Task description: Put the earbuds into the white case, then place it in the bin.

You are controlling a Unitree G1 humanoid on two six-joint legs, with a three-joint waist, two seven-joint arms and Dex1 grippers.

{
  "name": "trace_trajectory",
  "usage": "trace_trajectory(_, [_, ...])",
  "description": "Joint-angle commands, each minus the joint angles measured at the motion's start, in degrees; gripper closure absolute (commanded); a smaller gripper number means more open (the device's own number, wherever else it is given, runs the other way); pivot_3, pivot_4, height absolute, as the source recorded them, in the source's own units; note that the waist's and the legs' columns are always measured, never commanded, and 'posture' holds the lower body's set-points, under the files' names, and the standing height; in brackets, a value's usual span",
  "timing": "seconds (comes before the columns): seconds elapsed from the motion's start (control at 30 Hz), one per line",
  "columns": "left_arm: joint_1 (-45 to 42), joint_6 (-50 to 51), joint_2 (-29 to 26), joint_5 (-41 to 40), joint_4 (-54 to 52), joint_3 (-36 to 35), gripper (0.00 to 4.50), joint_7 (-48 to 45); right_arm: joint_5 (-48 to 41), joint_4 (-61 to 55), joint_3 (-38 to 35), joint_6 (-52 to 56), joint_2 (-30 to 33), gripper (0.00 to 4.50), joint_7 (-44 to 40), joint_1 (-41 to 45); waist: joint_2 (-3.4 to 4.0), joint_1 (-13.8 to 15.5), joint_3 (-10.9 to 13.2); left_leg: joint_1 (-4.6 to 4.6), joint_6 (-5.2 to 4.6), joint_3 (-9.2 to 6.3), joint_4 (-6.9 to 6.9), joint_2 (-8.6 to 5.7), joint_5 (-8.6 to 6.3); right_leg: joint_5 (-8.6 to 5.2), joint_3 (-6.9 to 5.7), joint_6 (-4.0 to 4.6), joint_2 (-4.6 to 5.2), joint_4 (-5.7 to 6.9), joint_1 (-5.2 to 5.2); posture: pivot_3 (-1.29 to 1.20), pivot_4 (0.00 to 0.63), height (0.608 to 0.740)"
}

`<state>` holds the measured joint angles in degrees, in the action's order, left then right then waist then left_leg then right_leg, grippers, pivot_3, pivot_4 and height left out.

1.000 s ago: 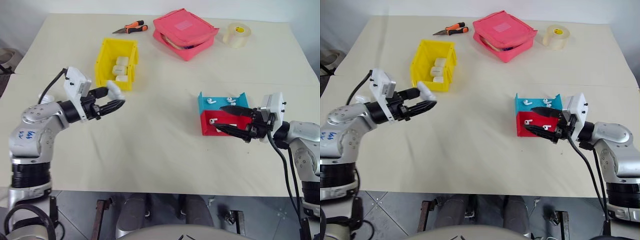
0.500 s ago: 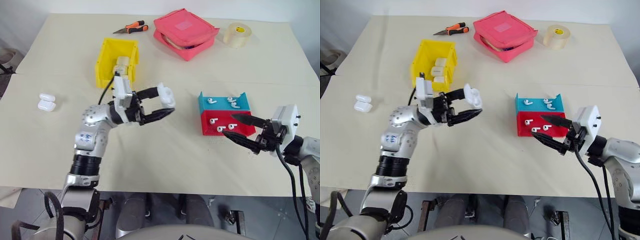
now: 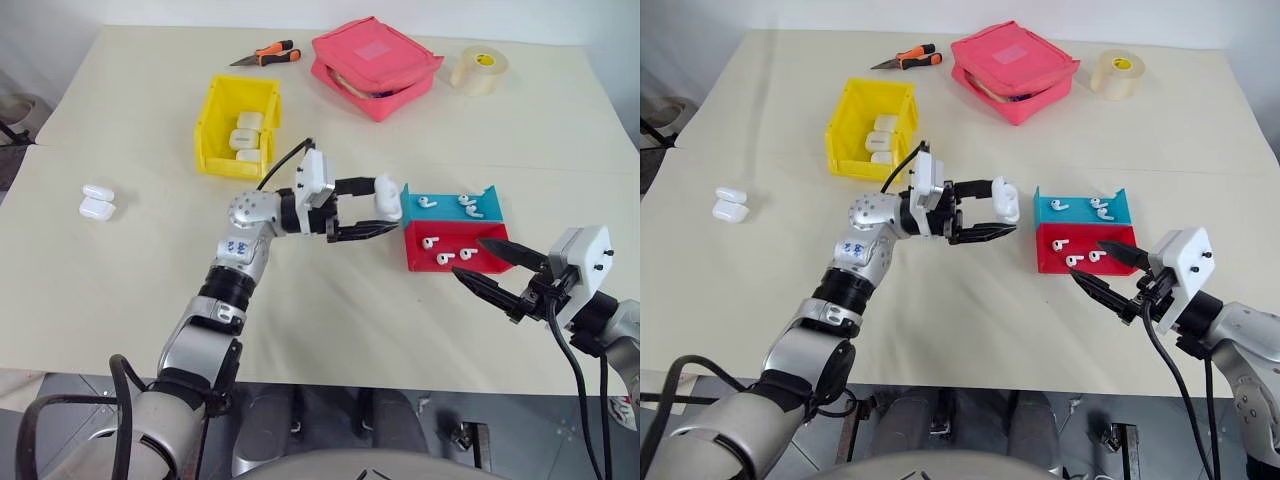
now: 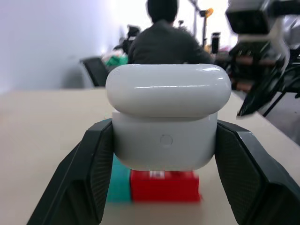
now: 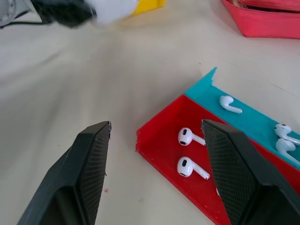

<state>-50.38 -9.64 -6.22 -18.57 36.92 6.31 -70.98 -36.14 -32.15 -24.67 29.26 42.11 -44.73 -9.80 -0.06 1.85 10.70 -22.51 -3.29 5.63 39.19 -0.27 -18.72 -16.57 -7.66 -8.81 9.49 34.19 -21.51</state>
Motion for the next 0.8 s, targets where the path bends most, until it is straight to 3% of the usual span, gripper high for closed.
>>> trace_trajectory(0.03, [-1.27,0.35,0.47,1.13,2.53,0.03,1.71,0.4,-1.12,-1.77,-1.6,-0.55,-0.37,1.33,0.6,-0.43,0.0,-0.22,0.0,-0.02,0.0,-0.01,0.0,0.0,0.0,0.0,-0.03,0.0,0.0,-0.01,0.0,0.0,0.15,0.74])
trace_trajectory(0.23, [-9.72,-0.81,2.69,2.93,15.53,-3.43,1.71,7.82,-1.04,-0.56,-0.44,-0.98,-0.28,1.33,0.72,1.31,-0.04,-0.1,0.03,-0.07,-0.09,-0.06,0.01,0.0,0.09,0.05,-0.05,-0.08,0.0,-0.02,-0.01,0.0,0.15,0.74])
trace_trajectory(0.33, [-10.77,-4.34,3.15,4.33,16.44,-2.61,1.71,4.86,-0.81,-0.12,0.05,-1.15,-0.36,1.33,0.51,2.14,-0.04,-0.19,0.02,-0.14,-0.11,-0.08,0.02,-0.02,0.08,0.08,-0.06,-0.12,0.01,-0.11,-0.01,0.0,0.15,0.74])
trace_trajectory(0.57, [-2.43,-2.88,4.38,2.97,3.72,-0.82,1.71,0.41,-0.33,0.22,-0.41,-1.94,-0.1,1.33,0.18,2.12,-0.03,-0.23,0.02,-0.29,-0.11,-0.13,0.01,-0.05,0.04,0.08,-0.17,-0.12,0.0,-0.19,-0.08,0.0,0.15,0.74])
trace_trajectory(0.8, [9.0,3.7,2.6,2.84,-13.88,2.99,1.71,2.22,0.49,0.61,-1.38,-2.07,1.02,1.33,-0.54,1.7,-0.01,-0.28,0.01,-0.25,-0.1,-0.16,0.08,-0.02,0.09,0.1,-0.12,-0.13,0.0,-0.12,-0.05,0.0,0.15,0.74])
